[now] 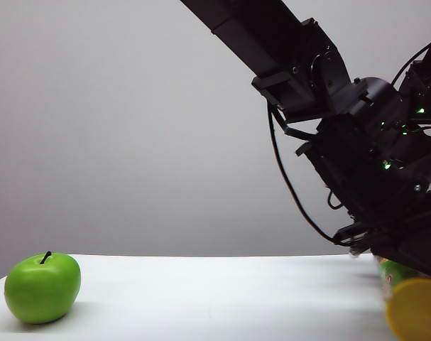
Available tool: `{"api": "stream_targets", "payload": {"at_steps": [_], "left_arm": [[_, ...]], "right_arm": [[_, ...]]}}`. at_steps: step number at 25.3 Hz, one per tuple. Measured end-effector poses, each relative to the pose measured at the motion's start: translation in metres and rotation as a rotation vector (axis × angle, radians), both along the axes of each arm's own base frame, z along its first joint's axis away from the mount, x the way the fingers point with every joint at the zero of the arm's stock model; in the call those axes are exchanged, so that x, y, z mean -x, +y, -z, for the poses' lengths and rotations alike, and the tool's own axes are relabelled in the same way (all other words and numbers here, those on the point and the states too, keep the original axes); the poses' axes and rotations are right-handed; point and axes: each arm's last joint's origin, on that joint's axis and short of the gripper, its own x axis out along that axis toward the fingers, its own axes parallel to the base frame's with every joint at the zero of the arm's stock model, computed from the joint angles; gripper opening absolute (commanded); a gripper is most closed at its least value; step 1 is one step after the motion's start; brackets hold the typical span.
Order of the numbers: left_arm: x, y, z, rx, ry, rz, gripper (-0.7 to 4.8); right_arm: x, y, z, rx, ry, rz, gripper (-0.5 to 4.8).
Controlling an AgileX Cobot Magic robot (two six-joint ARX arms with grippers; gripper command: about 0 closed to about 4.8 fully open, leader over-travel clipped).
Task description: Pick up the green bucket of chips from the desk, place it near the apple, and finally stand it up.
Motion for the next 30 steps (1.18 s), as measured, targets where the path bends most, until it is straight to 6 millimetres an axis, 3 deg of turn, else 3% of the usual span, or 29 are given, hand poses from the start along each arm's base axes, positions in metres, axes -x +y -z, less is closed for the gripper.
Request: {"api": "stream_targets", "payload": {"at_steps": [16, 27, 30], "left_arm": [[-0.031, 0.039, 0.009, -0.214, -0.029, -0.134, -0.05], [-0.081, 0.086, 0.01, -0.295, -0.096, -0.293, -0.05], [-0.087, 0.091, 0.009, -0.288, -0.1, -0.308, -0.05]], "right_arm": [[0.006, -0.018, 0.002, 0.042, 0.074, 0.051, -0.05], [0.018, -0.018, 0.004, 0.052, 0.206, 0.057, -0.05], [0.02, -0.018, 0.004, 0.047, 0.234, 0.063, -0.05]]}}
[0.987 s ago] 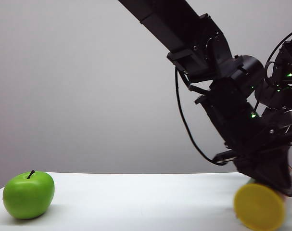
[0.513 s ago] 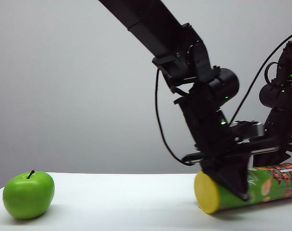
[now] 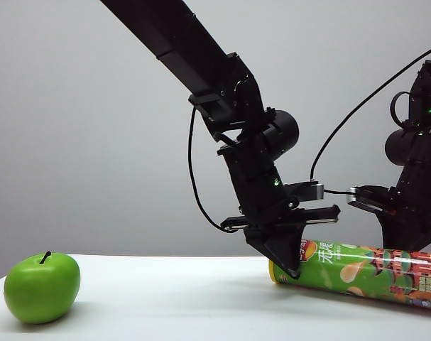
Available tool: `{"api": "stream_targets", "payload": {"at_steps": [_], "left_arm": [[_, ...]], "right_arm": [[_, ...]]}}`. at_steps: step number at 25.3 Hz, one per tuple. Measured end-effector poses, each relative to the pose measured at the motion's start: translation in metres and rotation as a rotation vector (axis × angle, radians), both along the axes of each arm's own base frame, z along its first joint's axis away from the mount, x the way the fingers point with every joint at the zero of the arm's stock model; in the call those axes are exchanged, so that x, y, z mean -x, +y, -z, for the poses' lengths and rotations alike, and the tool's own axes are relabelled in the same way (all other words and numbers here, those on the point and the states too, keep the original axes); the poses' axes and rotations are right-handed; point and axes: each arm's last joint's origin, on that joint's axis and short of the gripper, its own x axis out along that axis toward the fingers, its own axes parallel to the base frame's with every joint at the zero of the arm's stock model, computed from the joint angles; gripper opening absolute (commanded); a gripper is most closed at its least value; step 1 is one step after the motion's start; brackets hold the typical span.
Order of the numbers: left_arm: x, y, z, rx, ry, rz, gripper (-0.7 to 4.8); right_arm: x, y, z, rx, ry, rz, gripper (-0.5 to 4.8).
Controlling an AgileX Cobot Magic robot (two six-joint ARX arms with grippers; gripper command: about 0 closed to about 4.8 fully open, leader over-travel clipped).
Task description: Pick up the green bucket of chips from the desk, place it near the apple, and finally stand it up.
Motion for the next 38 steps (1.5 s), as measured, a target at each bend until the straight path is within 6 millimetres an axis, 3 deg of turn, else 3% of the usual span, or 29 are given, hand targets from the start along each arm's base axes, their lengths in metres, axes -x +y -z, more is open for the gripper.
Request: {"api": "stream_targets", "payload": {"at_steps": [24, 27, 29, 33, 35, 38], "left_arm": [[-0.023, -0.002, -0.012, 0.127, -0.183, -0.044, -0.05], [-0.02, 0.004, -0.02, 0.094, -0.156, -0.025, -0.05], [-0.022, 0.017, -0.04, 0.081, -0.156, -0.032, -0.05], [-0.021, 0.052, -0.108, 0.1, -0.207, -0.063, -0.05], [-0.013, 0.067, -0.137, 0.09, -0.228, -0.054, -0.05], [0.004, 0.109, -0.194, 0.067, -0.262, -0.076, -0.05]], "right_arm": [[0.022, 0.006, -0.015, -0.126, 0.199, 0.028, -0.05], [0.021, 0.002, -0.027, -0.12, 0.152, 0.044, -0.05], [0.023, -0.002, -0.043, -0.089, 0.104, 0.063, -0.05], [0.03, -0.008, -0.078, -0.045, 0.001, 0.088, -0.05], [0.033, -0.008, -0.096, -0.064, -0.066, 0.095, -0.04], [0.037, -0.003, -0.119, -0.2, -0.141, 0.083, 0.07]]}}
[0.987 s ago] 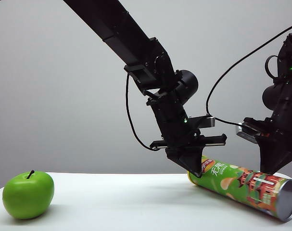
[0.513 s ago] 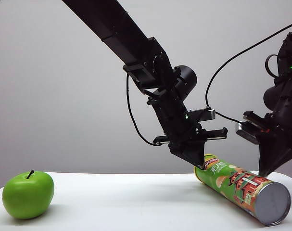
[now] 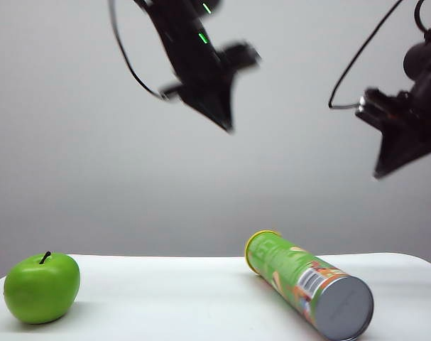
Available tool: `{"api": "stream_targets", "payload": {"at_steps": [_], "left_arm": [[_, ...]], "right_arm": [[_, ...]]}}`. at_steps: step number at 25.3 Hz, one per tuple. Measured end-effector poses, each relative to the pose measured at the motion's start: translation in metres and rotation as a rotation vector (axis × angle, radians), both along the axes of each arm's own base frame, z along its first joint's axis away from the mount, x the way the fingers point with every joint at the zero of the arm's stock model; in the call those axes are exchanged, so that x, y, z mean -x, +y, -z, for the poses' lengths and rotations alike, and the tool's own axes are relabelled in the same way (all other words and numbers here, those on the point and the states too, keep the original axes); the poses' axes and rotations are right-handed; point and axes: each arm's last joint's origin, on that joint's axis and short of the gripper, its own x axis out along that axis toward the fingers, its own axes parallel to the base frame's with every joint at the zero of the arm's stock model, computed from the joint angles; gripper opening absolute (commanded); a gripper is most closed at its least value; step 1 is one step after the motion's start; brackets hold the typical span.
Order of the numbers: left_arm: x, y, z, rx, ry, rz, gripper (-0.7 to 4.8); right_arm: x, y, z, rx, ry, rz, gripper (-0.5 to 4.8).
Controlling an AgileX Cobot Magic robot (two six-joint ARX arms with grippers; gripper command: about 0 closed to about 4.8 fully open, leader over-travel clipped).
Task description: Pick up the green bucket of chips from the desk, place it near the apple, and finally stand it up.
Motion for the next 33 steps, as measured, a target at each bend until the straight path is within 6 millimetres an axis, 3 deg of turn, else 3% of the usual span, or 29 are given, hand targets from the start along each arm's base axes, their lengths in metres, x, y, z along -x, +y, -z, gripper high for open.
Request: {"api": "stream_targets", "payload": {"at_steps": [4, 8, 9, 10, 11, 12, 13, 15, 17, 21, 23, 26, 33], "left_arm": [[0.033, 0.079, -0.072, -0.041, -0.058, -0.15, -0.05], [0.09, 0.145, -0.137, -0.04, -0.206, -0.304, -0.05], [0.099, 0.156, -0.144, -0.04, -0.222, -0.334, -0.05], [0.115, 0.177, -0.153, -0.047, -0.222, -0.393, -0.05], [0.121, 0.184, -0.155, -0.053, -0.218, -0.417, 0.1], [0.133, 0.2, -0.152, -0.074, -0.181, -0.469, 0.51], [0.138, 0.207, -0.146, -0.093, -0.139, -0.492, 1.35], [0.138, 0.221, -0.119, -0.137, -0.013, -0.53, 4.79], [0.131, 0.229, -0.091, -0.105, 0.103, -0.522, 4.79], [0.128, 0.225, -0.073, 0.0, 0.169, -0.449, 4.79], [0.124, 0.214, -0.056, 0.067, 0.194, -0.37, 4.79], [0.129, 0.2, -0.051, 0.077, 0.16, -0.313, 4.79], [0.15, 0.193, -0.039, 0.022, 0.13, -0.208, 4.79]], "right_arm": [[0.004, 0.011, -0.013, -0.078, -0.039, -0.04, 1.07], [0.003, 0.039, -0.02, -0.09, -0.105, -0.106, 3.58], [0.002, 0.043, -0.02, -0.092, -0.113, -0.109, 4.42], [0.001, 0.05, -0.021, -0.083, -0.13, -0.105, 4.79], [0.0, 0.052, -0.021, -0.072, -0.14, -0.099, 4.79], [-0.002, 0.056, -0.022, -0.025, -0.153, -0.069, 4.79], [-0.002, 0.058, -0.021, 0.017, -0.162, -0.051, 4.79], [-0.003, 0.062, -0.02, 0.12, -0.185, -0.015, 4.79], [-0.004, 0.067, -0.019, 0.186, -0.199, 0.003, 4.79], [-0.011, 0.074, -0.013, 0.215, -0.227, 0.01, 4.79], [-0.018, 0.078, 0.006, 0.215, -0.182, 0.012, 4.79], [-0.025, 0.083, 0.034, 0.225, -0.109, -0.004, 4.79], [-0.03, 0.117, 0.06, 0.209, -0.079, -0.087, 4.79]]}}
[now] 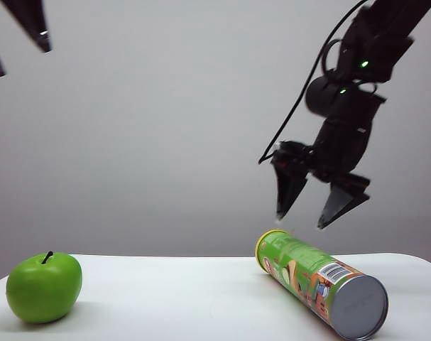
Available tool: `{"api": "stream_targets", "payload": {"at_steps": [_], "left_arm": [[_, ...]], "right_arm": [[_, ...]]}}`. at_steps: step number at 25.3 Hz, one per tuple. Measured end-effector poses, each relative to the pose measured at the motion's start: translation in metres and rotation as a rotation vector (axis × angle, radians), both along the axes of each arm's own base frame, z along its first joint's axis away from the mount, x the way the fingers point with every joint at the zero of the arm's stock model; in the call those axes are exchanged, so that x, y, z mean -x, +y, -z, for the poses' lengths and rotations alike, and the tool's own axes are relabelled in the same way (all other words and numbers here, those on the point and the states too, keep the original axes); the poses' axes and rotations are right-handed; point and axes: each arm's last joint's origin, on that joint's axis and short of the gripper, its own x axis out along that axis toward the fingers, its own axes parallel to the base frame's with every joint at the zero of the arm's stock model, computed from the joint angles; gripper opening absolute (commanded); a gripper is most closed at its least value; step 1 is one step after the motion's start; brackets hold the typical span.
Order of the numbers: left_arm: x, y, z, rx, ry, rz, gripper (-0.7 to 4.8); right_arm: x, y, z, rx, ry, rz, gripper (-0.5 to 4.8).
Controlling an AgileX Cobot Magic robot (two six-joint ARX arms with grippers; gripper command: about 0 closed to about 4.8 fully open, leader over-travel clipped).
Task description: Pick up the green bucket of chips from the desk, place it near the apple, and finally stand it up.
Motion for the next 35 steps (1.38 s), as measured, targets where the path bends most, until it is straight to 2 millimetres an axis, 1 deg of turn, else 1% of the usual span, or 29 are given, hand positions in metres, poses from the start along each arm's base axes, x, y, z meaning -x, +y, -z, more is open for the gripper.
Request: {"api": "stream_targets", "payload": {"at_steps": [1, 2, 4, 6, 9, 11, 13, 15, 18, 20, 23, 25, 26, 27, 28, 29, 35], "left_arm": [[0.002, 0.0, 0.001, 0.0, 0.008, 0.015, 4.79], [0.006, -0.003, 0.002, 0.03, 0.007, 0.066, 4.79], [0.017, -0.006, -0.004, 0.063, -0.034, 0.142, 4.79], [0.028, -0.003, -0.013, 0.08, -0.107, 0.169, 4.79], [0.04, -0.002, -0.017, 0.109, -0.15, 0.207, 4.79], [0.048, 0.0, -0.02, 0.103, -0.18, 0.209, 4.79], [0.05, 0.0, -0.018, 0.106, -0.187, 0.209, 4.79], [0.05, 0.0, -0.011, 0.105, -0.164, 0.205, 4.79], [0.049, 0.0, 0.006, 0.1, -0.109, 0.201, 4.79], [0.048, 0.0, 0.01, 0.099, -0.106, 0.2, 4.79], [0.047, -0.001, 0.008, 0.102, -0.125, 0.199, 4.79], [0.046, -0.001, 0.007, 0.108, -0.141, 0.191, 4.79], [0.046, -0.001, 0.007, 0.111, -0.141, 0.19, 4.79], [0.046, -0.001, 0.007, 0.111, -0.14, 0.188, 4.79], [0.046, -0.001, 0.007, 0.112, -0.141, 0.187, 4.79], [0.046, -0.001, 0.007, 0.112, -0.141, 0.187, 4.79], [0.045, -0.001, 0.006, 0.112, -0.148, 0.187, 4.79]], "right_arm": [[-0.002, 0.002, 0.003, 0.001, 0.005, -0.003, 4.79], [-0.007, 0.003, 0.005, 0.003, 0.01, -0.003, 4.79], [-0.013, 0.004, 0.007, -0.009, 0.011, -0.003, 4.79], [-0.015, 0.005, 0.008, -0.013, 0.02, 0.003, 4.79], [-0.017, 0.007, 0.012, -0.014, 0.026, -0.001, 4.79], [-0.016, 0.009, 0.018, -0.009, 0.048, -0.006, 4.79], [-0.016, 0.01, 0.023, -0.004, 0.062, -0.008, 4.79], [-0.018, 0.011, 0.031, 0.002, 0.077, -0.008, 4.79], [-0.019, 0.015, 0.046, 0.013, 0.102, -0.014, 4.79], [-0.02, 0.02, 0.053, 0.013, 0.103, -0.024, 4.79], [-0.019, 0.026, 0.06, 0.031, 0.105, -0.033, 4.79], [-0.019, 0.029, 0.06, 0.056, 0.085, -0.03, 3.63], [-0.02, 0.03, 0.059, 0.064, 0.069, -0.025, 3.46], [-0.021, 0.031, 0.059, 0.068, 0.057, -0.024, 3.05], [-0.021, 0.031, 0.059, 0.067, 0.049, -0.022, 2.81], [-0.022, 0.031, 0.059, 0.066, 0.042, -0.02, 2.7], [-0.024, 0.031, 0.058, 0.052, 0.026, -0.017, 2.71]]}}
